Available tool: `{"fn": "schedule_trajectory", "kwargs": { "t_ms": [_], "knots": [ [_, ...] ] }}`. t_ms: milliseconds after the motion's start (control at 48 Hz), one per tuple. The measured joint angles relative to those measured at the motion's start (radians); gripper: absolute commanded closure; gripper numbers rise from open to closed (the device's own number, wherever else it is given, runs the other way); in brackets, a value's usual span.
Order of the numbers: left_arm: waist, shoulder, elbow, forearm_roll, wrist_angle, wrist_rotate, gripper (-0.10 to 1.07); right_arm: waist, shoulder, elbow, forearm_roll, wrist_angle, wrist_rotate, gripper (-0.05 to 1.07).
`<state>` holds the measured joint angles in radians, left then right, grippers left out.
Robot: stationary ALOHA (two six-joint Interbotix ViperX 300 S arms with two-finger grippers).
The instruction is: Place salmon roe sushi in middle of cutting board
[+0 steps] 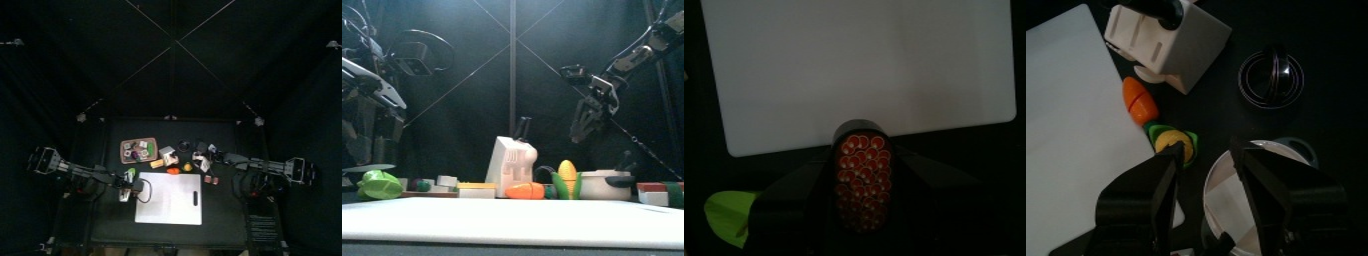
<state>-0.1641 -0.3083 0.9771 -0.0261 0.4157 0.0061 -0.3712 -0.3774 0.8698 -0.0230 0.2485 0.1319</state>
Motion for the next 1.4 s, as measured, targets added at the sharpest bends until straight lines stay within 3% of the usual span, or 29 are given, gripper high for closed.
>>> {"fn": "schedule_trajectory", "kwargs": {
  "t_ms": [354,521,688,979,1396],
  "knots": [
    [0.012,0.037,-0.087,0.003,-0.095,-0.003,0.39,0.017,0.000,0.000,0.000,0.003,0.000,0.23],
    [0.031,0.144,-0.181,-0.060,-0.126,-0.002,0.39,0.017,0.000,0.002,0.000,0.003,-0.002,0.23],
    [0.041,0.282,-0.302,-0.124,-0.091,0.002,0.39,0.017,0.002,0.008,-0.002,0.003,0.000,0.23],
    [0.072,0.466,-0.509,-0.087,-0.011,0.003,0.38,0.018,0.008,0.014,-0.002,0.003,-0.002,0.23],
    [0.071,0.611,-0.652,-0.031,-0.031,0.005,0.37,0.017,0.029,0.015,-0.002,0.003,-0.002,0.23]
  ]
}}
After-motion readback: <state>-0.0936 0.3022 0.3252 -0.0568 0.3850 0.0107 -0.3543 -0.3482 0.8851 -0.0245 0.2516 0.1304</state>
